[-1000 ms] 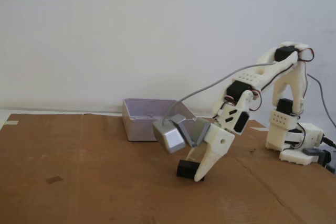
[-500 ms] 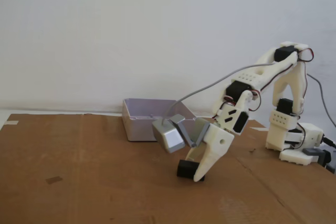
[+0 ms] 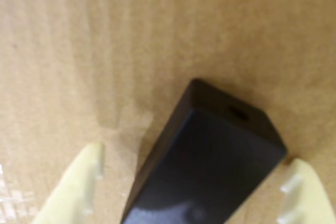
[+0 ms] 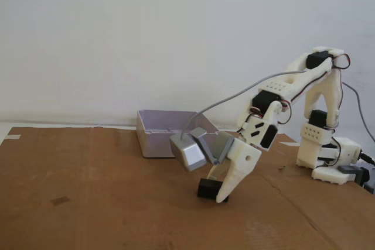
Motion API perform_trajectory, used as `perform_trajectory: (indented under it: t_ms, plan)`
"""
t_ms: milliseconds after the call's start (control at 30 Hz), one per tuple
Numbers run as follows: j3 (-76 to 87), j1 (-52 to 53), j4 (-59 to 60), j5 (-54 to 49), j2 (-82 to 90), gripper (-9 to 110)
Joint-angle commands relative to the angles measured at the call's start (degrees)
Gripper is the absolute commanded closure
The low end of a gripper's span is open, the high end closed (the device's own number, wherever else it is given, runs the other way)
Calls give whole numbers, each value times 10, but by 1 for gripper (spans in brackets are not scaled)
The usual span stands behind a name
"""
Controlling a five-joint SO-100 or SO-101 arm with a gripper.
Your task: Grasp a block and put it in the box.
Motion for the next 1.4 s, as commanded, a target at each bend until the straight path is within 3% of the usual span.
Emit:
perform_trajectory:
  t_ms: [0,200,700,1000,1367]
  plan:
    - [-33,9,-25,-1,4,64]
    - [-32,9,-18,-1,4,75]
    - [-14,9,-19,-1,4,86]
    - [-13,9,-18,-1,4,99]
    - [-8,9,-18,-1,4,100]
